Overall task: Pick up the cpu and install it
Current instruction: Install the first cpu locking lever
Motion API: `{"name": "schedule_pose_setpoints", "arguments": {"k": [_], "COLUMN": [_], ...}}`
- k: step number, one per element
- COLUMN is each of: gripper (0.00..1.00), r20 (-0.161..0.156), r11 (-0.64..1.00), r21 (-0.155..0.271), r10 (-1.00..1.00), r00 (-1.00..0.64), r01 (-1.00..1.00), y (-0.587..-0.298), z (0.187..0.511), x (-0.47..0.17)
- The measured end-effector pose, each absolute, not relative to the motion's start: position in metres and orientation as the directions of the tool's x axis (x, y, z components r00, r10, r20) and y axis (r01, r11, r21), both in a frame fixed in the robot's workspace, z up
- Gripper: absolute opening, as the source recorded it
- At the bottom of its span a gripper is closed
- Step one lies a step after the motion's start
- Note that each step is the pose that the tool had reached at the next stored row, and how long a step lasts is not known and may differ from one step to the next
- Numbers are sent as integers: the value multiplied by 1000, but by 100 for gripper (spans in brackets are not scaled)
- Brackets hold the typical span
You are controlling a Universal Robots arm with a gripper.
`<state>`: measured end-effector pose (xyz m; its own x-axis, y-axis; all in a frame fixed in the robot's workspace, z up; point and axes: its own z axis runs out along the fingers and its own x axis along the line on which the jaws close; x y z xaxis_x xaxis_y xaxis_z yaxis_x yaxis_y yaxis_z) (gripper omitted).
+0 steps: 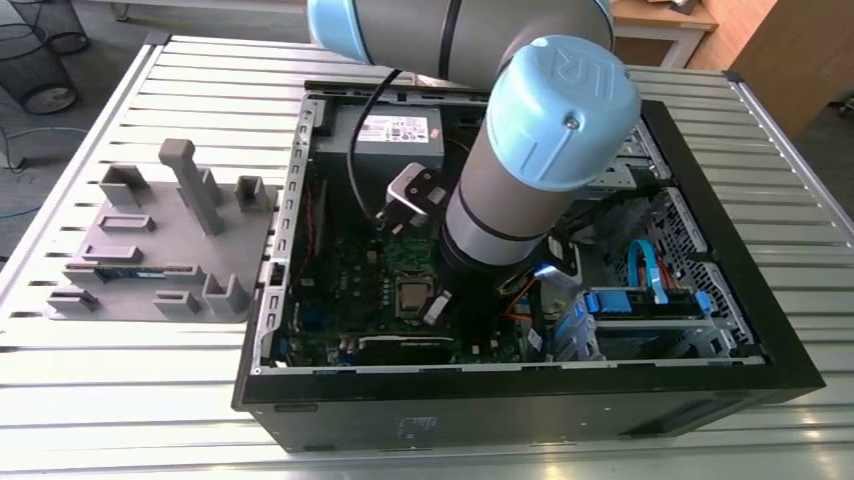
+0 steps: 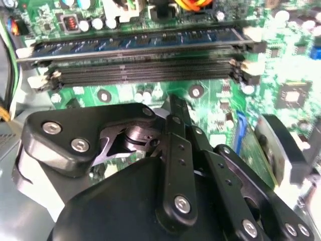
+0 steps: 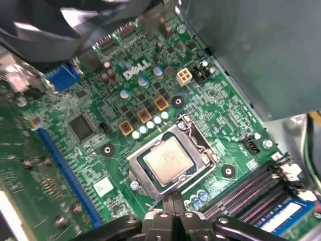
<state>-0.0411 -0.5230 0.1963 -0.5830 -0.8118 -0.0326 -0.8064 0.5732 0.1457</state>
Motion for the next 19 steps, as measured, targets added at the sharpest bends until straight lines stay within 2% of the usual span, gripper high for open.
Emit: {"name": "schedule_pose_setpoints", "arguments": {"k": [4,19], "gripper": [11,11], "r20": [-32,-37], "r11": [573,573], "r21": [146,139], "r10": [-812,-812], "r00": [-583,-582], "r01": [-807,-808], "y": [-523,-520], "z": [208,216], "x": [-41,-62]}}
